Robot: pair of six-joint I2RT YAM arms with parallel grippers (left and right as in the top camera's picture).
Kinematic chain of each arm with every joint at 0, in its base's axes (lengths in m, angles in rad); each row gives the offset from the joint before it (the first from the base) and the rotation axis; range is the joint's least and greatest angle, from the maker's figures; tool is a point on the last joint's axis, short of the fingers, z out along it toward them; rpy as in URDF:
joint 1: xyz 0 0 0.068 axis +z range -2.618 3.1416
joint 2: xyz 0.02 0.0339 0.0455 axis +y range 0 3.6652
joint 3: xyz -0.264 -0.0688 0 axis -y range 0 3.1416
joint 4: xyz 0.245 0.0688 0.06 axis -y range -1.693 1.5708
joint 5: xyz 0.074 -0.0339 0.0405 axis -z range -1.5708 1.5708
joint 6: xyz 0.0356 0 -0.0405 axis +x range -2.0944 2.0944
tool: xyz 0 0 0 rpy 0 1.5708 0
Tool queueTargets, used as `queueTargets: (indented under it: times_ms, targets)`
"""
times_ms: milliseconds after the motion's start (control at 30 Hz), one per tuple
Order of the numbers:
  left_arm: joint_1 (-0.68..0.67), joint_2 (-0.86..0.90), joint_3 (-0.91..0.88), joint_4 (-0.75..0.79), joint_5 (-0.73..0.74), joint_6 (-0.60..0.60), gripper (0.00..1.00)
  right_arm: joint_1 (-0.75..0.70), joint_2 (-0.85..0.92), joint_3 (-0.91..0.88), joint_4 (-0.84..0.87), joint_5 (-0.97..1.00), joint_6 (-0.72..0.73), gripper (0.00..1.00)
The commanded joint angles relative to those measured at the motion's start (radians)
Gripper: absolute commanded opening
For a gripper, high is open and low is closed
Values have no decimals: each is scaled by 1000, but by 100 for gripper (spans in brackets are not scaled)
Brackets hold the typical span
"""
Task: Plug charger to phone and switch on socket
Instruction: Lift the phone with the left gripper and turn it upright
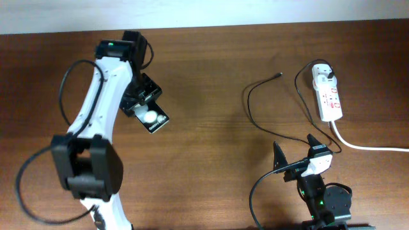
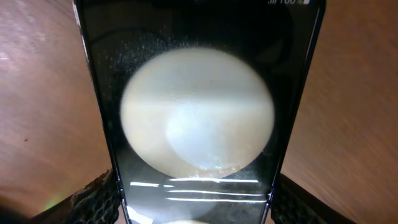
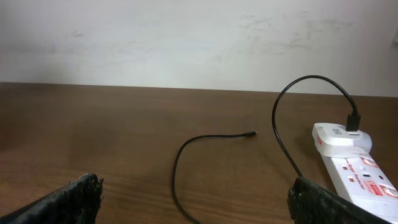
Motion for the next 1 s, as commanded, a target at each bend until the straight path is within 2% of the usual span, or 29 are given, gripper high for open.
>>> queueTargets:
  times_ms: [0,300,467,633,700,833,867,967]
  targets:
    - [2,-159,27,-45,3,20,50,8,-8,-5,-4,5,3,99]
    - [1,-595,27,-228,3,72,52,8,-8,-5,-4,5,3,99]
    - [1,-815,26,-269,7,71,55,8,-8,-5,-4,4,3,99]
    - [2,-898,-74,-258,79,70,56,8,-8,-5,-4,4,3,99]
    - [2,-899,-175,-197,121,70,56,8,-8,-5,-4,4,3,99]
    - [2,-874,-408,49,322,71,56,8,-8,-5,-4,5,3,99]
    - [1,-837,-481,142,416,71,55,8,-8,-5,-4,4,3,99]
    - [1,-729,-544,238,546,71,54,8,-8,-5,-4,5,3,99]
